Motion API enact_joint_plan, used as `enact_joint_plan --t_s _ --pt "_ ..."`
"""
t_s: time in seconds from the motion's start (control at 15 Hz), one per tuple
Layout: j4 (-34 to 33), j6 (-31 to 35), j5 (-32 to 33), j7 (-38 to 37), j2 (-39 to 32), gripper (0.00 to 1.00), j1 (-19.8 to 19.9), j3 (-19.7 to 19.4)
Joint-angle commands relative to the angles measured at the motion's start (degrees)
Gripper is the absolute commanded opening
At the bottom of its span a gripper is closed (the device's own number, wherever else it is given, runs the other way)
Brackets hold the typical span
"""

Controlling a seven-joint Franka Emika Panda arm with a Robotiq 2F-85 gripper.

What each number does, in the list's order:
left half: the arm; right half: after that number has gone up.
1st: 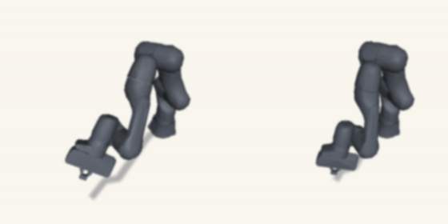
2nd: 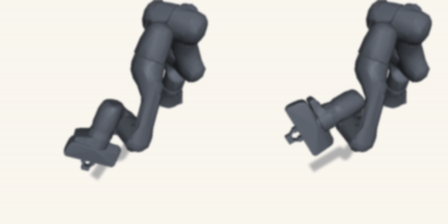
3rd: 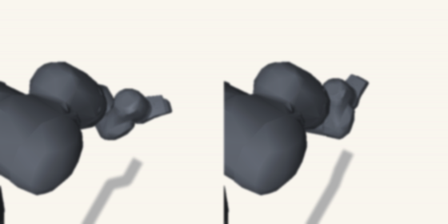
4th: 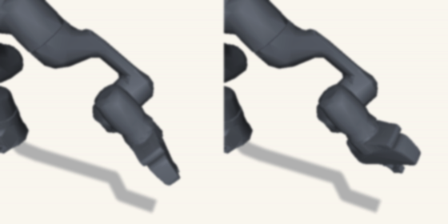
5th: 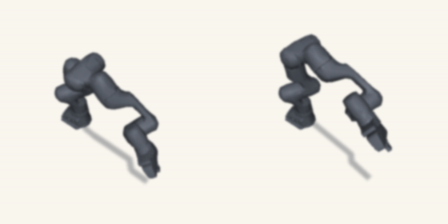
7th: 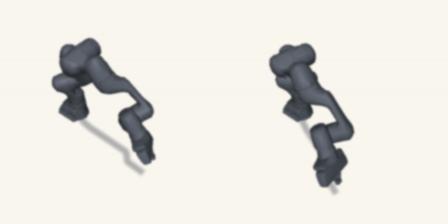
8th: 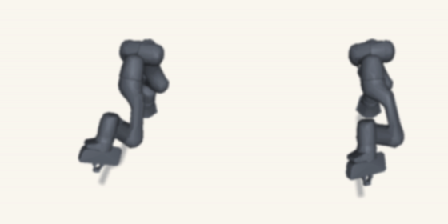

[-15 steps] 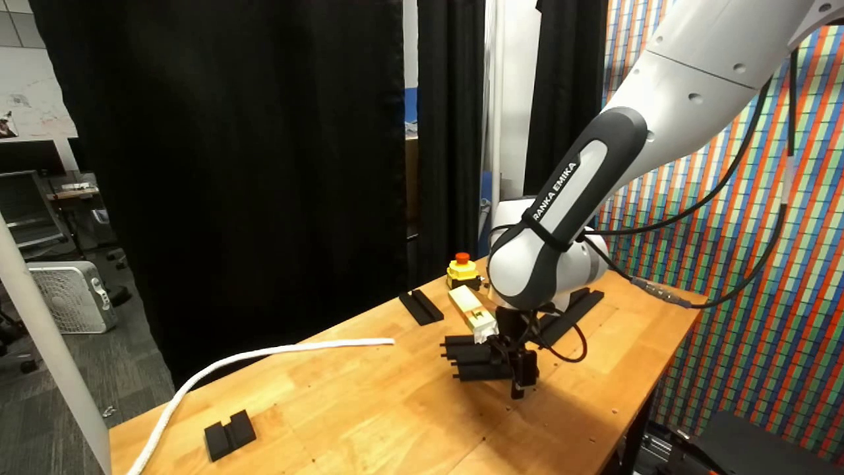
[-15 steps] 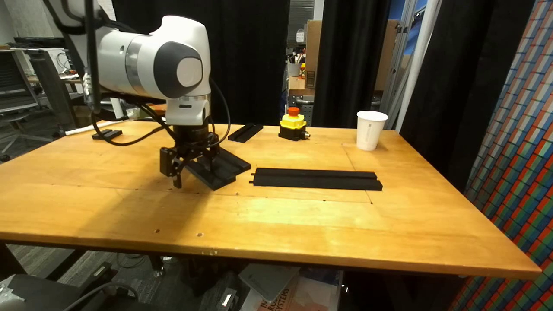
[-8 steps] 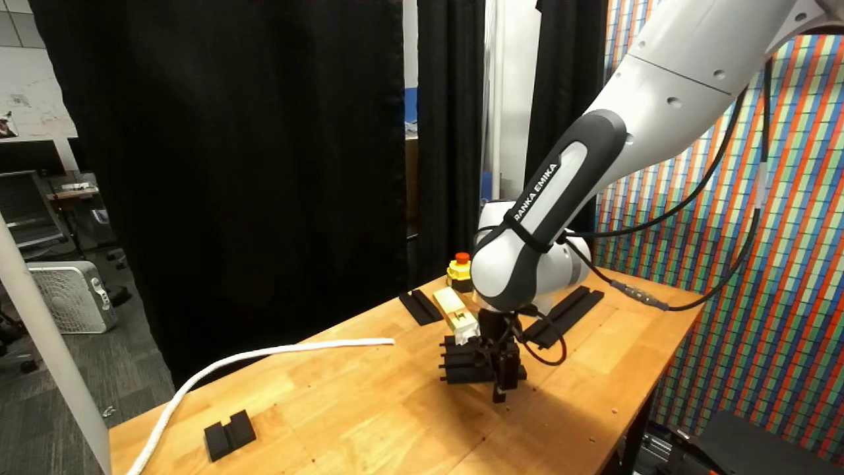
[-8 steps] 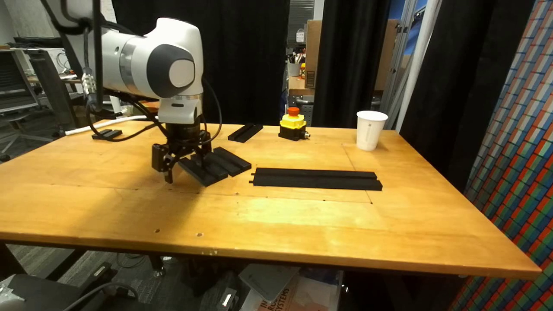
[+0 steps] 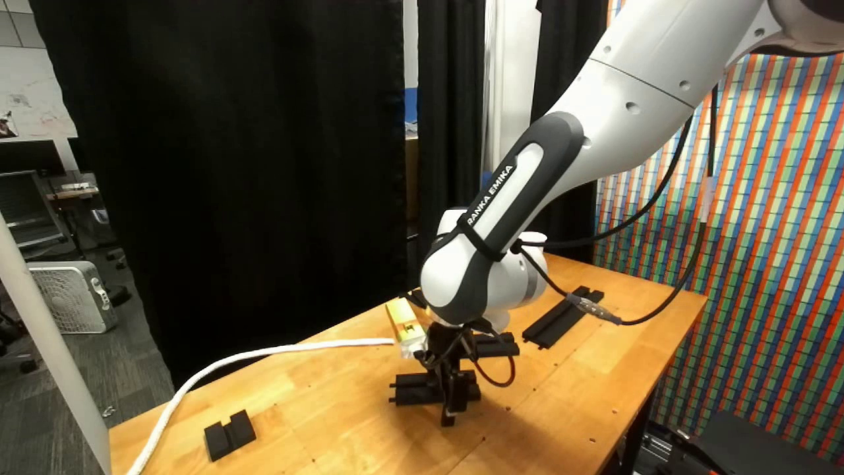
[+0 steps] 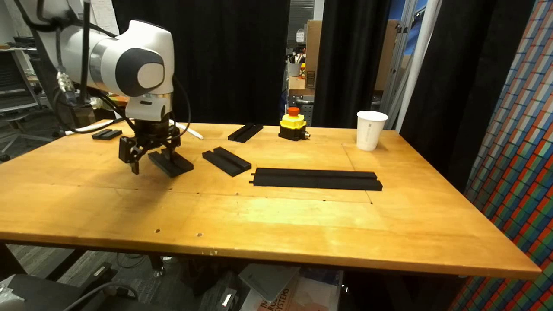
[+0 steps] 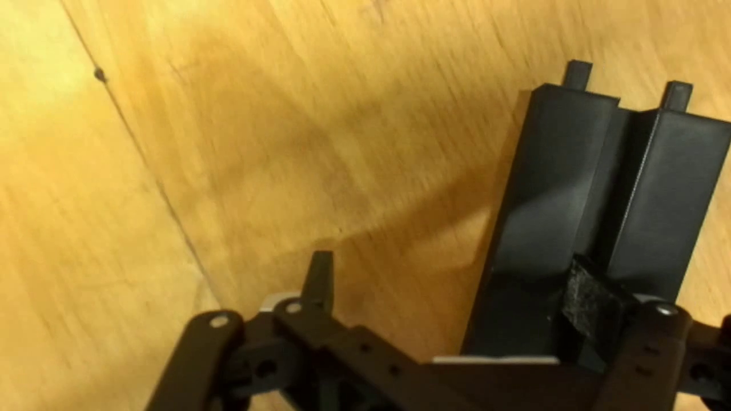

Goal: Put the black objects in a line

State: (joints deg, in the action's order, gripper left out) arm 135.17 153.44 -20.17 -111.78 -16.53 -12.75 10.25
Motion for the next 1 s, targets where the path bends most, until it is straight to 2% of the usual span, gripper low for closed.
enact_joint_plan --t_s 0.0,0.4,0.93 --pt "-4.1 1.2 -1.7 -1.4 -3.7 1.0 -1.7 0.9" --pt "-5.5 -2.6 5.1 -5.7 -0.6 1.0 -4.5 -2.6" --pt "-6.8 -10.4 14.9 -8.7 6.0 1.0 -4.1 -4.7"
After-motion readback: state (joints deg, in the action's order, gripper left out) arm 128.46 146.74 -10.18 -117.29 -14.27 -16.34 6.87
